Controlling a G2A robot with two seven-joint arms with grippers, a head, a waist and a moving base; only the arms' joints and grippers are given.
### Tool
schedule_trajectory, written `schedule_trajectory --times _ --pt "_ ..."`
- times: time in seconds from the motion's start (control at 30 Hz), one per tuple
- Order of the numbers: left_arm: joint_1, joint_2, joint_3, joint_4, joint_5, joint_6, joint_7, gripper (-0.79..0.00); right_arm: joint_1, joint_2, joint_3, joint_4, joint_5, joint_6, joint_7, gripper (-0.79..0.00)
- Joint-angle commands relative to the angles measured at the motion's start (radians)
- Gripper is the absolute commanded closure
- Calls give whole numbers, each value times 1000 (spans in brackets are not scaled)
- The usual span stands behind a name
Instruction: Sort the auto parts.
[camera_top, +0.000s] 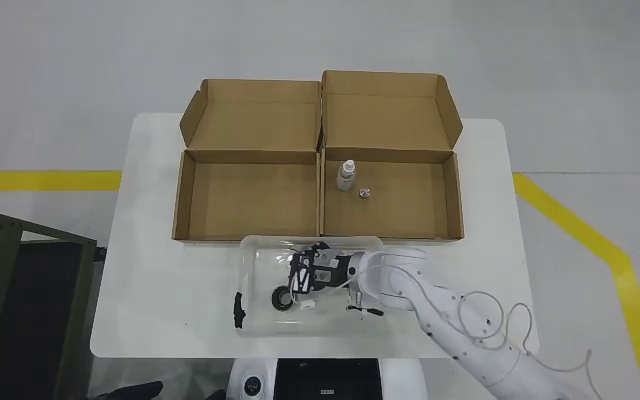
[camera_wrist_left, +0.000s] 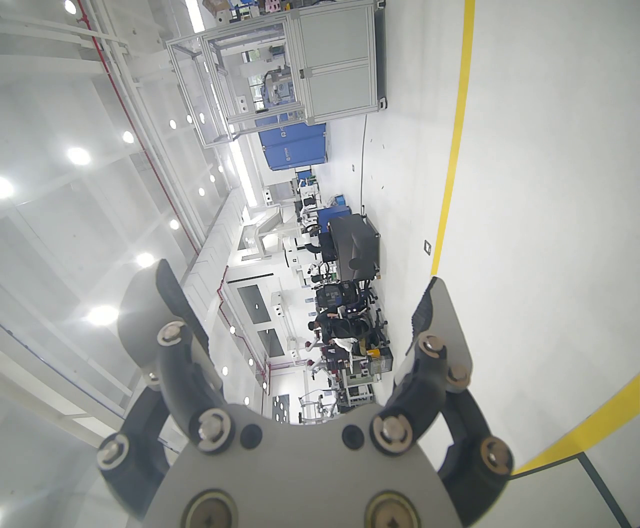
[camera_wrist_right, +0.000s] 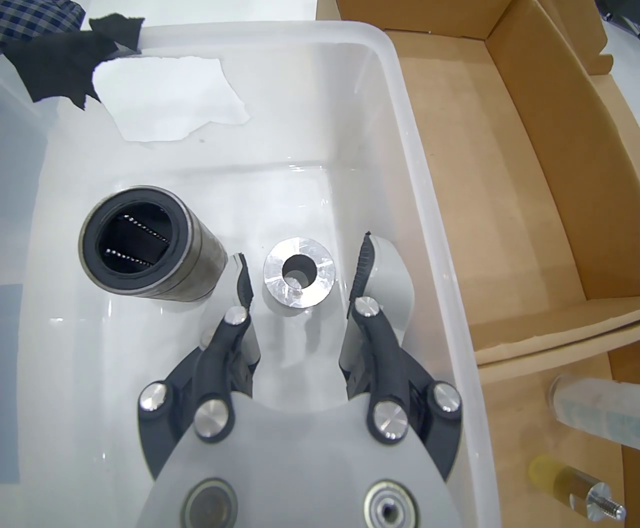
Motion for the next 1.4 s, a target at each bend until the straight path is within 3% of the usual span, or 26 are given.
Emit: schedule_trajectory --times 0.0,0.3,0.5,0.6,0.63,0.67,1.37 --pt "0 0 0 0 0 0 0 -785 4 -3 -4 10 2 -1 -3 -382" --pt "0 0 0 0 0 0 0 -785 23 -18 -24 58 19 -6 -11 -372" --pt "0 0 0 0 0 0 0 -785 35 -27 -31 86 40 -13 -14 -314" --pt "0 0 0 0 0 0 0 -785 38 -29 -32 88 46 -17 -14 -191" --pt "0 0 0 0 0 0 0 -785 37 -29 -31 87 48 -20 -12 -71" --pt "0 0 0 0 0 0 0 -785 37 -29 -29 84 50 -22 -11 0" --pt "0 0 0 0 0 0 0 -785 -51 0 74 -146 81 -71 -74 0"
